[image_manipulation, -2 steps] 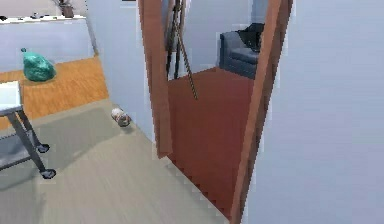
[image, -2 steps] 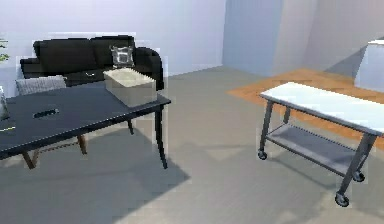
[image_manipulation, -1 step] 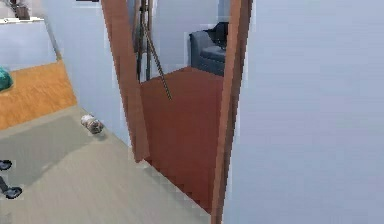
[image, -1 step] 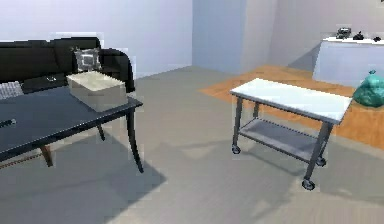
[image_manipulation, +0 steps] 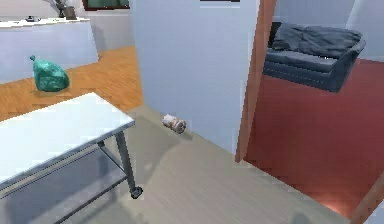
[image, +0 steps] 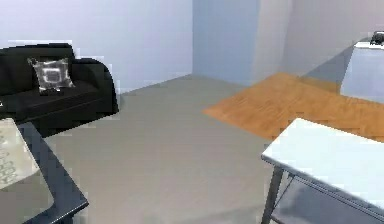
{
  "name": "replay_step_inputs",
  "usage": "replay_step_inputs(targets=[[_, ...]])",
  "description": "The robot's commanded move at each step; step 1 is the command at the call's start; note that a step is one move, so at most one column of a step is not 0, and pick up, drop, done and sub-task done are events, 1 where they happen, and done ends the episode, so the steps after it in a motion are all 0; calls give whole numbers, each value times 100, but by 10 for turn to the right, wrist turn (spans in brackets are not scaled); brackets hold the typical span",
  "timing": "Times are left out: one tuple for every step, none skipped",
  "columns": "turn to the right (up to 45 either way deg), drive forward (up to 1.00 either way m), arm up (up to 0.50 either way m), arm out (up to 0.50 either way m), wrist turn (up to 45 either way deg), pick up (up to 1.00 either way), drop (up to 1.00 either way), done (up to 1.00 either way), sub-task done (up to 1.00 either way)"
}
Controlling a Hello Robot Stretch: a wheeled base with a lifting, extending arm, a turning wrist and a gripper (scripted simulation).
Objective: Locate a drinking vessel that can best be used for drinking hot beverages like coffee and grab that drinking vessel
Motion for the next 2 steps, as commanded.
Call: replay_step_inputs(targets=[[30, 0, 0, 0, 0, 0, 0, 0, 0], [0, 95, 0, 0, 0, 0, 0, 0, 0]])
